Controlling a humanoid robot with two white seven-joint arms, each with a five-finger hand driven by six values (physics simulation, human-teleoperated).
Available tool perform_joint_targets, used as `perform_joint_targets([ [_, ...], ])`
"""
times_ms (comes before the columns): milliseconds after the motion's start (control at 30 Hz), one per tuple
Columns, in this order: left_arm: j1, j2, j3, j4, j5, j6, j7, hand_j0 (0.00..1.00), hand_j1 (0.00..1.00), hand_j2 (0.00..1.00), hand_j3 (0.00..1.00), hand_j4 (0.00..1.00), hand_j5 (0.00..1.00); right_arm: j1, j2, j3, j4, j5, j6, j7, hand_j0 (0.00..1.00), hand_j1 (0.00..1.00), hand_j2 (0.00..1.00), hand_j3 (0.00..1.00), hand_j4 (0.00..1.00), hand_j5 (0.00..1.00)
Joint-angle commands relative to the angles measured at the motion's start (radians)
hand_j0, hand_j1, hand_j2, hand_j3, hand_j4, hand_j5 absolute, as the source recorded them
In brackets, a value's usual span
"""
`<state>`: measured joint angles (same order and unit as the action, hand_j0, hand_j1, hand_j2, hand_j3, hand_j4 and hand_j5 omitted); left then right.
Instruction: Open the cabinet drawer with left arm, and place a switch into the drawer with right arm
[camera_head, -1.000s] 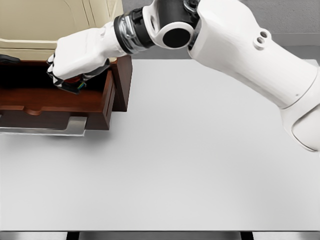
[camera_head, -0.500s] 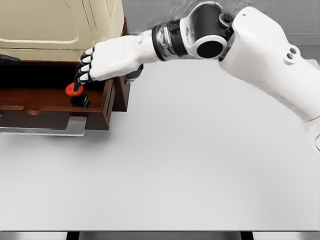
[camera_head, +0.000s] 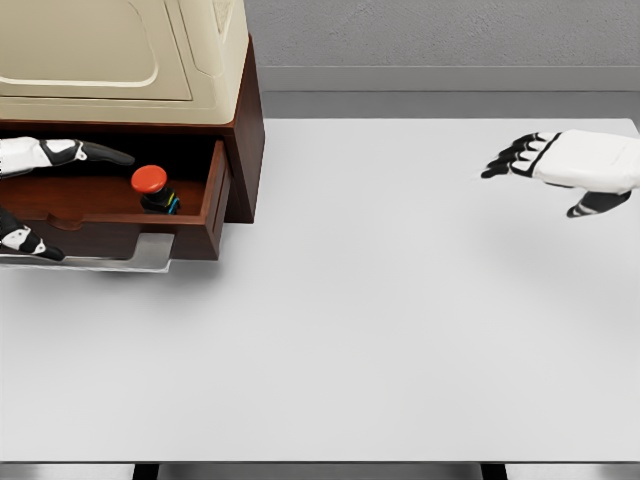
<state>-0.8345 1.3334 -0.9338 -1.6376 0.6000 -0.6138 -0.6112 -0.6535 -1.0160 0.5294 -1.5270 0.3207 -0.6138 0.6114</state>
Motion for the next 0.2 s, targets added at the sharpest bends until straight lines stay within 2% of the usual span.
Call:
perform_joint_targets([
  [0, 0.0, -0.007, 0.003, -0.001, 0.001, 0.003, 0.0, 1.0, 1.0, 1.0, 1.0, 1.0, 1.0, 0.0, -0.001, -0.012, 0.001, -0.006, 0.003, -0.001, 1.0, 1.0, 1.0, 1.0, 1.0, 1.0],
  [167, 0.0, -0.005, 0.003, -0.001, 0.003, 0.003, 0.0, 1.0, 1.0, 1.0, 1.0, 1.0, 1.0, 0.0, 0.007, -0.002, -0.004, -0.006, 0.003, -0.001, 1.0, 1.0, 1.0, 1.0, 1.0, 1.0],
])
